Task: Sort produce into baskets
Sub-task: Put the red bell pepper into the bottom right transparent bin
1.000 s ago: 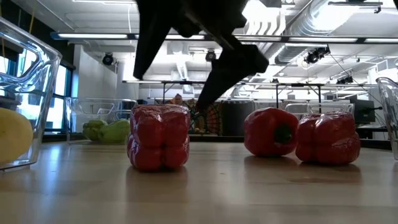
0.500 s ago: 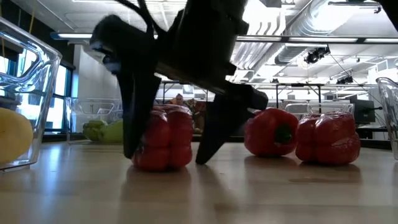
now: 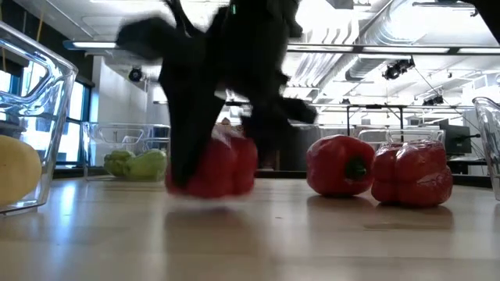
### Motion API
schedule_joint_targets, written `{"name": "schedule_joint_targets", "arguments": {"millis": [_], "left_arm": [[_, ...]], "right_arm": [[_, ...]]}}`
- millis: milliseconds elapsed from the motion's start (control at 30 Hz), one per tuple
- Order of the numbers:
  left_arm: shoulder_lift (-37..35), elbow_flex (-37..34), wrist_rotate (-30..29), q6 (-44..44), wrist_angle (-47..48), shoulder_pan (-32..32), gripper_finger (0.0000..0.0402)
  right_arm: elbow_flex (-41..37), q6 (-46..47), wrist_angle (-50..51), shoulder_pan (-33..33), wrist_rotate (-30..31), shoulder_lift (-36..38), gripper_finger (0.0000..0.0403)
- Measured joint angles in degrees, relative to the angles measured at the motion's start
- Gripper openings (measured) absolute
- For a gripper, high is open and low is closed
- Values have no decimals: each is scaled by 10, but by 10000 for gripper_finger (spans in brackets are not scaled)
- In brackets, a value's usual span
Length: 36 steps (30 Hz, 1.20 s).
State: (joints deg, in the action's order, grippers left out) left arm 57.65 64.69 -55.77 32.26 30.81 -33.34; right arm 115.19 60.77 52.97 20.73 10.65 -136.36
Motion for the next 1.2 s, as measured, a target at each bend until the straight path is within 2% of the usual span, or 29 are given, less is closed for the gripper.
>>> {"name": "schedule_joint_targets", "arguments": {"millis": [67,100,267,433,533,633,733,833,900,1000,1100,1200], "left_arm": [[0,0,0,-12,3,0,351],[0,0,0,-14,5,0,351],[0,0,-1,-11,11,0,351],[0,0,-5,-11,11,0,351],[0,0,-14,-10,11,0,351],[0,0,-24,-10,11,0,351],[0,0,-31,-10,11,0,351],[0,0,-33,-10,11,0,351],[0,0,-34,-10,11,0,351],[0,0,-35,-10,11,0,351],[0,0,-38,-10,11,1,351],[0,0,-53,-9,11,1,351]], "right_arm": [[16,-65,16,-2,3,12,216],[23,-98,29,-4,8,21,210],[49,-260,145,-7,67,73,210],[-4,-259,268,-7,148,149,211],[-96,-204,289,0,156,214,255],[-220,-118,285,21,145,312,298],[-338,2,278,52,111,414,311],[-420,129,250,90,56,516,314],[-455,209,218,122,25,566,315],[-480,293,196,177,31,615,316],[-485,363,223,223,62,634,317],[-485,414,279,241,63,637,317]]}}
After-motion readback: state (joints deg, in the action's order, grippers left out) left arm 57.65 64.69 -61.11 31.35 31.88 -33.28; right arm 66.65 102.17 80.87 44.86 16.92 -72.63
